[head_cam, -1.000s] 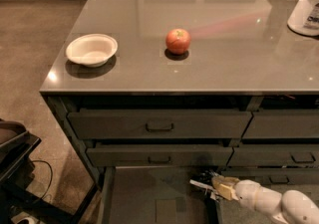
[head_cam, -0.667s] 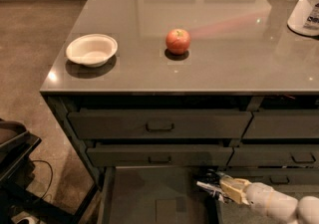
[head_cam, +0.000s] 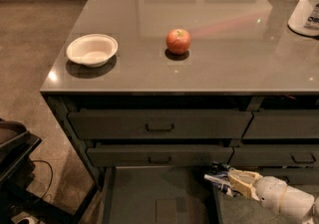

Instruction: Pick blue chip bag from bottom drawer and place on counter

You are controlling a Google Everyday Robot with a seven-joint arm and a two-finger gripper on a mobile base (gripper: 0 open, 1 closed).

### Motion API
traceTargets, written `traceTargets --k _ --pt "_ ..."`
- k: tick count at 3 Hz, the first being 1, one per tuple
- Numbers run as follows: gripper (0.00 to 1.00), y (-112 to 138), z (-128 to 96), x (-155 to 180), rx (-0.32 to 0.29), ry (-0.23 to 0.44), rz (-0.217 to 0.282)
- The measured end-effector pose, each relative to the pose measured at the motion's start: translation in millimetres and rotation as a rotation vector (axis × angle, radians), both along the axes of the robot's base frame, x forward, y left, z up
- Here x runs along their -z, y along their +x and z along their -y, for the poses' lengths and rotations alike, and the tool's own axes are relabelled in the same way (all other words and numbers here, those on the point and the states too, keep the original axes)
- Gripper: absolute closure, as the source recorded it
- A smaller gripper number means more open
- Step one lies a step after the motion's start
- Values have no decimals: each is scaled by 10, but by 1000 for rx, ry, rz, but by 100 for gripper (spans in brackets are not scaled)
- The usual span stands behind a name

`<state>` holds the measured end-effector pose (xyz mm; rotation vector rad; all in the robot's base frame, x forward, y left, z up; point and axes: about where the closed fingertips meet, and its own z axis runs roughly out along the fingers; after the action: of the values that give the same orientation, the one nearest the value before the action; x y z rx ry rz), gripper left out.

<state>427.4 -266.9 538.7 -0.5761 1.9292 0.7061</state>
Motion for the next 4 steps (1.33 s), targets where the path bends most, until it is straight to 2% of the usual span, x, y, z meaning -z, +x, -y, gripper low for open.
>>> traceTargets --k 1,2,3,4 --pt "100 0 -2 2 0 0 0" --pt "100 -77 -6 -339 -20 -50 43" --pt "100 -320 -15 -1250 -47 -170 177" --pt "100 -556 14 -2102 -59 -258 307"
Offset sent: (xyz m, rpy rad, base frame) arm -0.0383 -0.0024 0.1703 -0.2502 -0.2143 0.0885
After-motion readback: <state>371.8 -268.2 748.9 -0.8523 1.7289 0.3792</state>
